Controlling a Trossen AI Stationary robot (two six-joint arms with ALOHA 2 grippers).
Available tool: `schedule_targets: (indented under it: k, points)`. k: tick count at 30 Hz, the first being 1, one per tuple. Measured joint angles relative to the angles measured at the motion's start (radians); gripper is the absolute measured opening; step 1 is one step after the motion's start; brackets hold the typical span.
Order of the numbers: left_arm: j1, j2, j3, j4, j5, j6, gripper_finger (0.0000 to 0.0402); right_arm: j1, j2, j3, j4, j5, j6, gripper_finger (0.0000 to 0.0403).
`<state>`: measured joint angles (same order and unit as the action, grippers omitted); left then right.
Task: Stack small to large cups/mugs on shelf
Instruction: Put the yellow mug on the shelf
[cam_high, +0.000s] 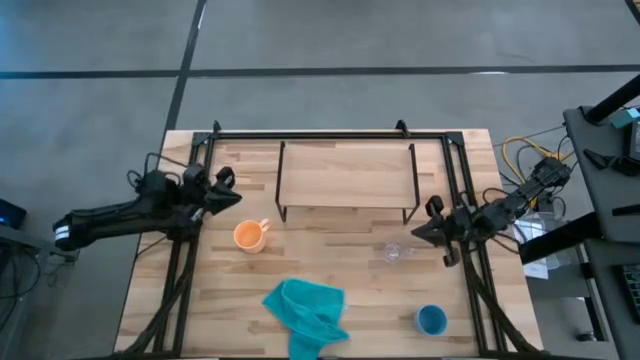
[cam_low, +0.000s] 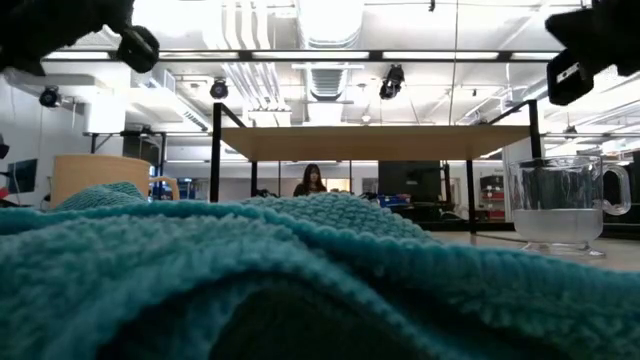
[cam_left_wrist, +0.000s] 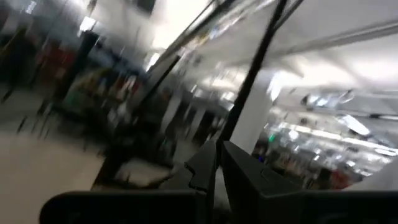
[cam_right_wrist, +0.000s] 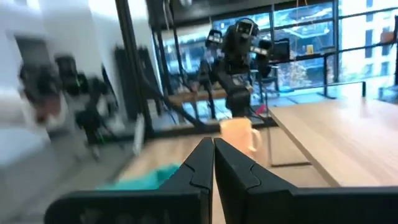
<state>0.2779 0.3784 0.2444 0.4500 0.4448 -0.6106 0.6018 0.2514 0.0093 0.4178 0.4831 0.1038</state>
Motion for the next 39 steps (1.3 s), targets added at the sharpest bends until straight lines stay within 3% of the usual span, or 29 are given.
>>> schedule_targets:
  k: [4, 9, 12, 18, 26, 32, 39]
  points:
    - [0.000, 0.023, 0.191, -0.370, 0.000, 0.132, 0.0015, 0.000, 0.000, 0.000, 0.119, -0.001, 0.023, 0.0009]
    - [0.000, 0.077, 0.401, -0.551, 0.002, 0.164, 0.0015, 0.000, 0.000, 0.000, 0.298, -0.010, 0.256, 0.0009]
    - [0.000, 0.109, 0.531, -0.752, 0.009, 0.185, 0.0015, 0.000, -0.001, 0.000, 0.348, -0.011, 0.377, 0.0009]
    - [0.000, 0.204, 0.705, -1.204, -0.007, 0.199, 0.0015, 0.000, -0.001, 0.000, 0.347, -0.009, 0.337, 0.0009]
    - [0.000, 0.273, 0.729, -1.291, -0.007, 0.198, 0.0015, 0.000, 0.001, 0.000, 0.341, -0.010, 0.280, 0.0009]
    - [0.000, 0.320, 0.709, -1.472, -0.010, 0.199, 0.0015, 0.000, -0.002, 0.000, 0.350, -0.019, 0.236, 0.0009]
    - [0.000, 0.385, 0.684, -1.551, -0.133, 0.199, 0.0015, 0.000, -0.002, 0.055, 0.345, -0.019, 0.113, 0.0009]
